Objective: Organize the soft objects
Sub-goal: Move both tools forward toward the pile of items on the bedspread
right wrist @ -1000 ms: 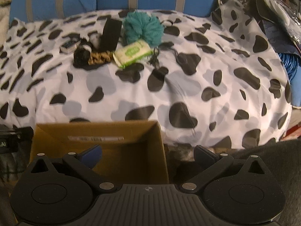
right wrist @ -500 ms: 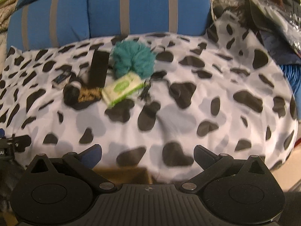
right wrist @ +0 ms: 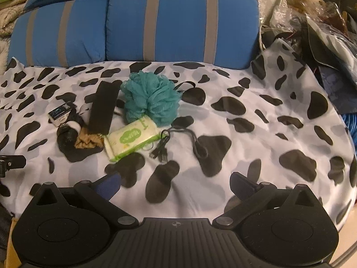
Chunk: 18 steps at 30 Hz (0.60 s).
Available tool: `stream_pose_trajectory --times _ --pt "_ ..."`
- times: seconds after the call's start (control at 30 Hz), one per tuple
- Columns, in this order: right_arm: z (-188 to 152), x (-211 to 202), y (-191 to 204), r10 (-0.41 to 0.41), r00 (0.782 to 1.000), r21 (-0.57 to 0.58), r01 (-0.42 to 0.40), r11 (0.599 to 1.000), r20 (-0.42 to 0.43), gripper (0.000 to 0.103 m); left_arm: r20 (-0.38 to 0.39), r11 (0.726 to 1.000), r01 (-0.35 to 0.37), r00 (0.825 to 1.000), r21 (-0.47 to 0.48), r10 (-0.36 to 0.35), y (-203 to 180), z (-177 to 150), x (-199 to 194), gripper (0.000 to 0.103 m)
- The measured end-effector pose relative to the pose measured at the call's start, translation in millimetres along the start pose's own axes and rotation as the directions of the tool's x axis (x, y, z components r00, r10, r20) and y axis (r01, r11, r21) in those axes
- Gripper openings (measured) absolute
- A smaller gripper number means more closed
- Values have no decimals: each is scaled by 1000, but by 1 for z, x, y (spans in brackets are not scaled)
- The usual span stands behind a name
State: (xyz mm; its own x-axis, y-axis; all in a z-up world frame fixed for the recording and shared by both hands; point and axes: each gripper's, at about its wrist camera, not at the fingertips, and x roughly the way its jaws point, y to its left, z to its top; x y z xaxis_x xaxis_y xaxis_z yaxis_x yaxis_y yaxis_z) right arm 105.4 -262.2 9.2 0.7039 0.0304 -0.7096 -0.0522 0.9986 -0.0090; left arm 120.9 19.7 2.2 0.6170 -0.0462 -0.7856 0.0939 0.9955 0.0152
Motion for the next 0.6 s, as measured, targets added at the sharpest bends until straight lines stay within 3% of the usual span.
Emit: stream_pose_trajectory --times 0.17,0.47,0.6 --pt "13 23 -9 -9 1000 13 10 1000 -18 103 20 999 30 999 30 -30 -1 17 18 103" --pt "35 66 -11 100 994 5 -100 995 -47 102 61 999 48 997 -12 -47 11 51 41 103" --pt "43 92 -6 126 989 -11 -128 992 -82 86 63 999 47 997 -6 -47 14 64 51 103"
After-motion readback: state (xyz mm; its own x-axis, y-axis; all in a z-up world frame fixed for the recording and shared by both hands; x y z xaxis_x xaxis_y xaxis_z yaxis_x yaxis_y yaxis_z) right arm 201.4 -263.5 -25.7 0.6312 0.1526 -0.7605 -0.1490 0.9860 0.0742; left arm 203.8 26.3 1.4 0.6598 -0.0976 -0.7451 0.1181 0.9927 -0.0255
